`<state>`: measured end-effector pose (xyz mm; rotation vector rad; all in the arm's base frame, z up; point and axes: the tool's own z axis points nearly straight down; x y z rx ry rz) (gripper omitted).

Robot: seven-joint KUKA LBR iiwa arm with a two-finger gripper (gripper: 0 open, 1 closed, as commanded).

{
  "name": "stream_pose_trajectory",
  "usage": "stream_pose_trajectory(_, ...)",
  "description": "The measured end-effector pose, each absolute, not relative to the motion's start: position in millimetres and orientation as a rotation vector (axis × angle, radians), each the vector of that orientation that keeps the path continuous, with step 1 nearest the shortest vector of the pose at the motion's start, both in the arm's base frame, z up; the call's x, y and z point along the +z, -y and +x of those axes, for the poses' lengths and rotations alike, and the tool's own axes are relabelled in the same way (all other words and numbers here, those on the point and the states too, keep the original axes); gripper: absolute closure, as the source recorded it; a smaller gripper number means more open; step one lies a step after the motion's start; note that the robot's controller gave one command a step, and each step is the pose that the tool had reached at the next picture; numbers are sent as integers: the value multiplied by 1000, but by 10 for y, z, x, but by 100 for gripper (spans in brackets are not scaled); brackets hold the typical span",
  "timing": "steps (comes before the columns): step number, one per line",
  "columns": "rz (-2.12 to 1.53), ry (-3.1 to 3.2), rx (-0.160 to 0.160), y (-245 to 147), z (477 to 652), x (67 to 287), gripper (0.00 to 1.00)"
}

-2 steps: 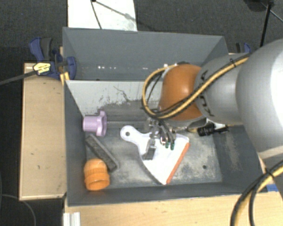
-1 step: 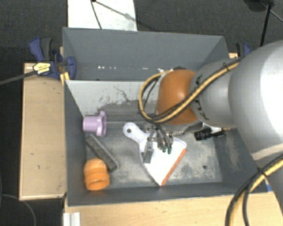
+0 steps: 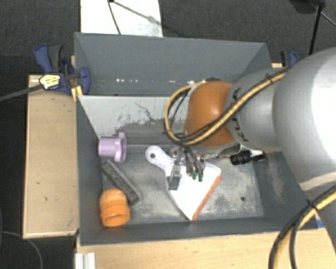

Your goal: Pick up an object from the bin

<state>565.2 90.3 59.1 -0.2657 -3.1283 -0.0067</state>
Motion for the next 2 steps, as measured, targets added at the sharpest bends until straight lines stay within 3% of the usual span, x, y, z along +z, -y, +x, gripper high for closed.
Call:
stream_pose_trajectory(1,-226,3143,-4,-978,5453,1318,100)
stream_pose_trajectory(2,-227,3143,-4,-977,5453,1318,100)
